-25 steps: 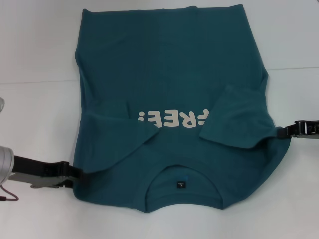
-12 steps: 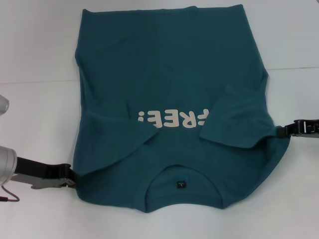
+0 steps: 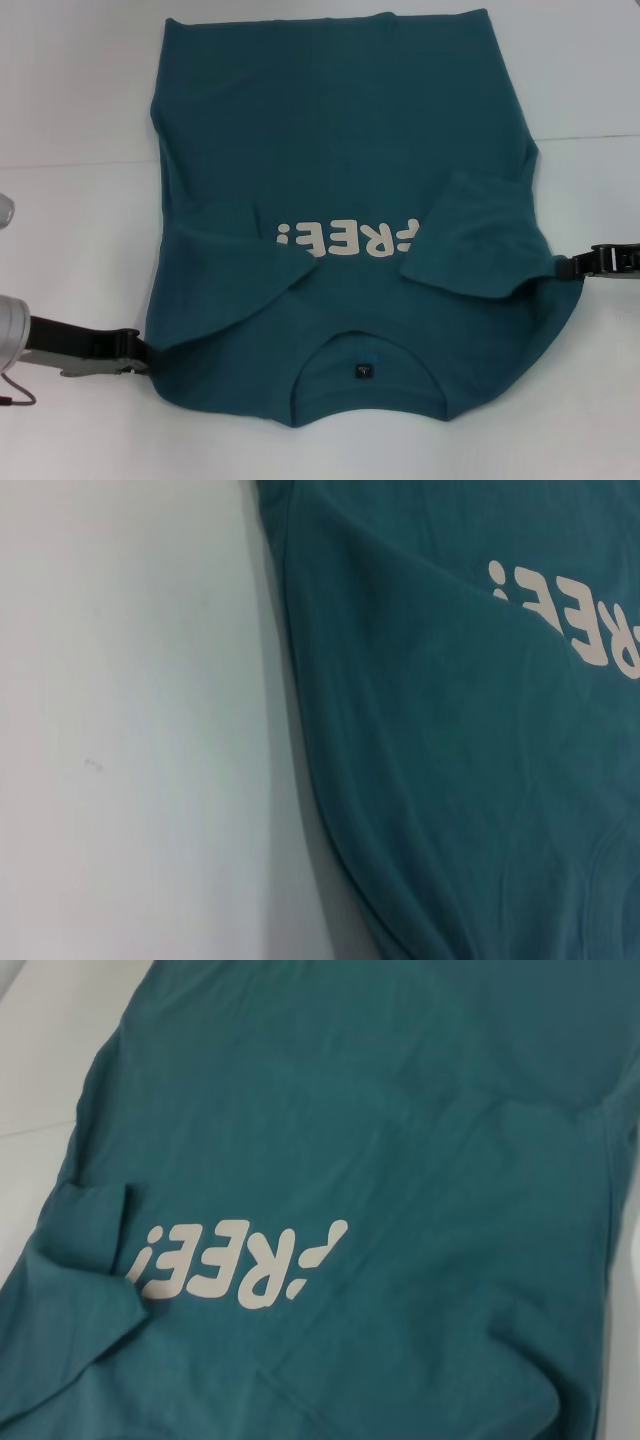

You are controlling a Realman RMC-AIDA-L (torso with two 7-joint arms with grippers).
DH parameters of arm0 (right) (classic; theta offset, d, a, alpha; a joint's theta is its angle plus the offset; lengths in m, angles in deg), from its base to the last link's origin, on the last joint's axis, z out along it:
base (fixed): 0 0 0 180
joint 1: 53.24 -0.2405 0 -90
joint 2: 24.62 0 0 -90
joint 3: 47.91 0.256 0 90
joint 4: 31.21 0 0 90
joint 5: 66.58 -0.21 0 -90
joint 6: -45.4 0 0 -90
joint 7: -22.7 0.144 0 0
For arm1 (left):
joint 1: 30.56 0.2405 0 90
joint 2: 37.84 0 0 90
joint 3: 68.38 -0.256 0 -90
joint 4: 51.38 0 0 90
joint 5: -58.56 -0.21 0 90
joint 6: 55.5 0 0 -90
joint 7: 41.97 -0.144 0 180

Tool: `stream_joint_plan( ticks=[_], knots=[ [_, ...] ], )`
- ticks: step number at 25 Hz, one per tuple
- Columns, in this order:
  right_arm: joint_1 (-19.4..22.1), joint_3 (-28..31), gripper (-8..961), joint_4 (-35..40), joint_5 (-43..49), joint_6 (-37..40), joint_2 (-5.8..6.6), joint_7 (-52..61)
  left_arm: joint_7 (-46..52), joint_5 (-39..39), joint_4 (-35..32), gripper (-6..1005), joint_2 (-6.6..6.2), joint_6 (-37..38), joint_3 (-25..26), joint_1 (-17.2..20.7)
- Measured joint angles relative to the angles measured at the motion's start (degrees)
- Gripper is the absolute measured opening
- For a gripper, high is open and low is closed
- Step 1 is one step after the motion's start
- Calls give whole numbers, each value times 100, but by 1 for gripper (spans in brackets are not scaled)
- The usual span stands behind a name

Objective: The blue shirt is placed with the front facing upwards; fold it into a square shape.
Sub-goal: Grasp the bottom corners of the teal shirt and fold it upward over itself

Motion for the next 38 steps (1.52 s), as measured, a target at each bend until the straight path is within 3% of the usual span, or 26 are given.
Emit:
stream_joint_plan(
  ticks=[5, 15, 27, 38],
  knots=[
    [91, 31, 24, 204, -5, 200, -52, -309, -482, 67, -32, 40, 15, 54, 249, 149],
    [521, 42, 24, 769, -392, 599, -332, -1136, -1628, 309, -48, 40, 51, 251, 813, 478],
    [1147, 54, 24, 892, -1338, 902, -353, -2066, -3279, 880, -119, 41, 100, 814, 1250, 791],
    [1405, 375, 25, 886, -1420, 1123, -531, -2957, -4513, 1093, -127, 41, 151, 1351, 1712, 1141]
  ],
)
